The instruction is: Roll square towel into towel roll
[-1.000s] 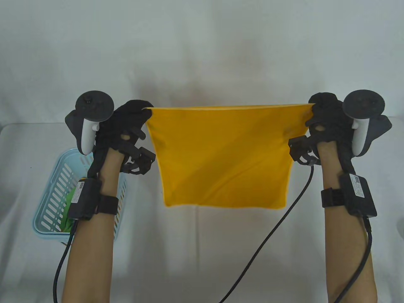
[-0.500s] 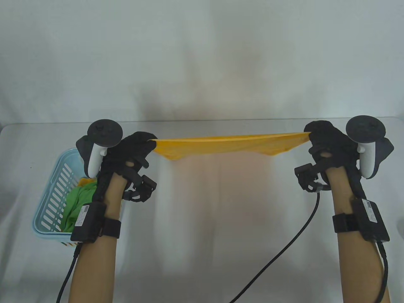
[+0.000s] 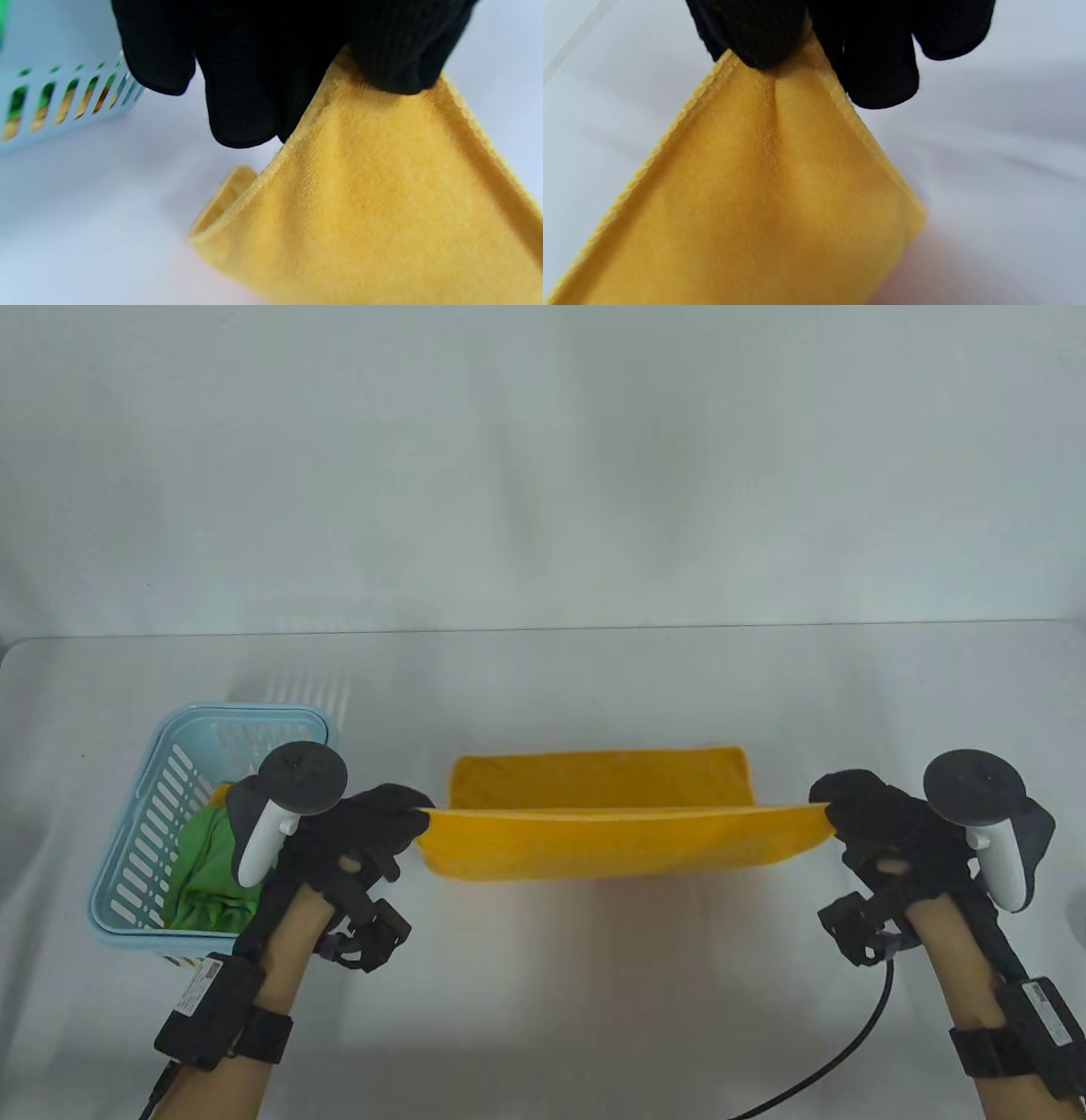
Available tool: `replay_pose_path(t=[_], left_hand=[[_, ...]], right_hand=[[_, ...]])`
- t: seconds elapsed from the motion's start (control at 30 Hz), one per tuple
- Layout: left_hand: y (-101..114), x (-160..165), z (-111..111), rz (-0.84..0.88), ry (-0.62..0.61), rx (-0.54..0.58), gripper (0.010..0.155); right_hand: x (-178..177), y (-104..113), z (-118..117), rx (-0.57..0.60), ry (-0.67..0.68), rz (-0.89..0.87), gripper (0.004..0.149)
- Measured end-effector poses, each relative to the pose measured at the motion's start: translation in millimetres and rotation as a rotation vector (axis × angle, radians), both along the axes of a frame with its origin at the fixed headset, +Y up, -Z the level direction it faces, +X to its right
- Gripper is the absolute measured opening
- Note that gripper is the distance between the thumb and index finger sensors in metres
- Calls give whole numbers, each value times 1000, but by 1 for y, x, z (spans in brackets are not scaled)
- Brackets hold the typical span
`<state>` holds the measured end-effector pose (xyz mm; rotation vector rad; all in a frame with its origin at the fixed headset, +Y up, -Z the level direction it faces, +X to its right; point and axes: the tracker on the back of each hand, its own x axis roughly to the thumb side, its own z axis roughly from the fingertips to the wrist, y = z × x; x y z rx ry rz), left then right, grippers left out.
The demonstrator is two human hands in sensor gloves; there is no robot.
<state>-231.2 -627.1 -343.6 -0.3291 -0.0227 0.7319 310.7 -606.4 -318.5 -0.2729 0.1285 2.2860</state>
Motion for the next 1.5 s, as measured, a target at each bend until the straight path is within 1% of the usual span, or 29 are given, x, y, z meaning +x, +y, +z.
replay_pose_path(t=[0.13,0.2,0.33,0.47,0.57,0.67,0.73,0.77,0.9,0.93,1.0,1.17,1.3,1.4,1.5], left_hand=[[-12,0,18,-29,-107,-27,42],[-16,-1,25,-43,-167,-27,42],[-20,-1,41,-59,-246,-56,42],[-21,0,54,-99,-331,-69,42],[-23,2,60,-101,-393,-105,42],[-26,4,57,-88,-377,-133,42],[-27,4,52,-104,-341,-132,42],[-28,5,47,-108,-305,-132,42],[-29,10,28,-108,-185,-135,42],[-30,12,21,-115,-156,-136,42],[-31,15,12,-120,-119,-143,42],[-34,25,-16,-244,-17,-130,42],[-36,37,-35,-358,9,-98,42],[-39,44,-45,-410,35,-83,42],[-46,50,-59,-457,69,-80,42]], right_hand=[[4,-10,17,-45,124,13,36],[6,-13,24,-73,150,9,36],[8,-18,38,-125,207,3,36],[9,-18,53,-109,295,13,36],[11,-18,61,-113,330,12,37],[13,-21,60,-116,309,-7,37],[13,-22,56,-114,285,0,37],[13,-24,52,-112,265,4,37],[11,-27,30,-113,190,47,37],[10,-28,20,-106,160,72,37],[9,-31,9,-119,129,89,37],[7,-44,-24,-175,67,79,37],[6,-55,-43,-205,17,84,37],[5,-60,-54,-214,-14,106,37],[3,-68,-66,-231,-63,134,37]])
